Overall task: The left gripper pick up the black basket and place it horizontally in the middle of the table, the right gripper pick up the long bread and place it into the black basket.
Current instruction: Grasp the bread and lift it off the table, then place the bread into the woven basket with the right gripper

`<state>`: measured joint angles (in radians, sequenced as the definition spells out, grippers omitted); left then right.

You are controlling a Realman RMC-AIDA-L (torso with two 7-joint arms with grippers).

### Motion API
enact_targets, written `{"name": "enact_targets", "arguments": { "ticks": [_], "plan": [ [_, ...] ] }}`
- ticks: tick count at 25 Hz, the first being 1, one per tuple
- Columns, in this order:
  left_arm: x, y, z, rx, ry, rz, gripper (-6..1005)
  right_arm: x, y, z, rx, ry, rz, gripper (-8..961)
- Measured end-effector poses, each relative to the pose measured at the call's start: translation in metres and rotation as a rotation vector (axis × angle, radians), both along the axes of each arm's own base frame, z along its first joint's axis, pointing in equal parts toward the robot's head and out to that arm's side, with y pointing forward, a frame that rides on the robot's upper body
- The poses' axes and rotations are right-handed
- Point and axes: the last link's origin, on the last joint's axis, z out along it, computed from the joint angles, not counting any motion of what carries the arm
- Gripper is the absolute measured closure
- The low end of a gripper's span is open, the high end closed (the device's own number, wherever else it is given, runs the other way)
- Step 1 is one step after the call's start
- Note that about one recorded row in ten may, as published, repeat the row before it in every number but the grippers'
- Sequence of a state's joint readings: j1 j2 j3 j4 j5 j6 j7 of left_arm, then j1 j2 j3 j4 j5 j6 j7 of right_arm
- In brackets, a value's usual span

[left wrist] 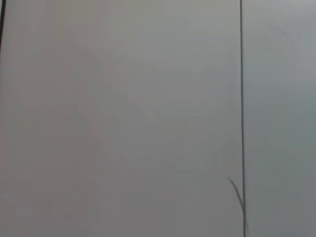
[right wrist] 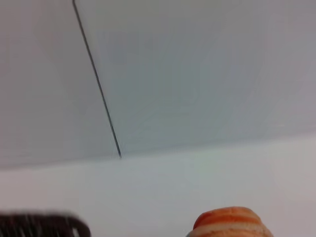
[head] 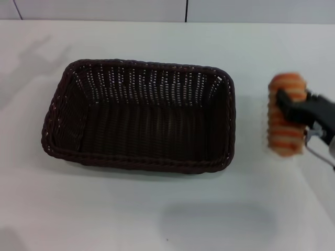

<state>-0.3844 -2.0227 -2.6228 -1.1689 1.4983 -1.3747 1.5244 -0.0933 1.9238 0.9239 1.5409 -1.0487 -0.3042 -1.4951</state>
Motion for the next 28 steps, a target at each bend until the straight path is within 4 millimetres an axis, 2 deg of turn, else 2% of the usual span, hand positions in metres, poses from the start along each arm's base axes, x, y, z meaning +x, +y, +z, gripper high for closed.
{"name": "enact_targets", "arguments": {
  "ticks": [5,8,15,18,24,28],
  "plan": [
    [0.000,0.001,0.000,0.001,0.000,0.003,323,-0.038,-0.005,0.017,0.115,-0.075,0.131,431],
    [-0.001,0.001,0.000,0.002,-0.001,0.006,323,-0.063,-0.009,0.019,0.134,-0.087,0.215,480],
    [0.000,0.002,0.001,0.005,-0.001,0.005,323,-0.107,-0.010,-0.002,0.022,-0.048,0.417,536],
    [0.000,0.002,0.001,0.006,-0.001,0.004,323,-0.117,-0.010,-0.013,-0.041,-0.037,0.481,564],
    [0.000,0.001,0.000,0.006,-0.006,0.005,323,-0.117,-0.006,-0.027,-0.150,0.008,0.528,618],
    [0.000,0.001,0.000,0.008,-0.011,0.005,323,-0.115,-0.003,-0.031,-0.207,0.023,0.551,586]
  ]
}}
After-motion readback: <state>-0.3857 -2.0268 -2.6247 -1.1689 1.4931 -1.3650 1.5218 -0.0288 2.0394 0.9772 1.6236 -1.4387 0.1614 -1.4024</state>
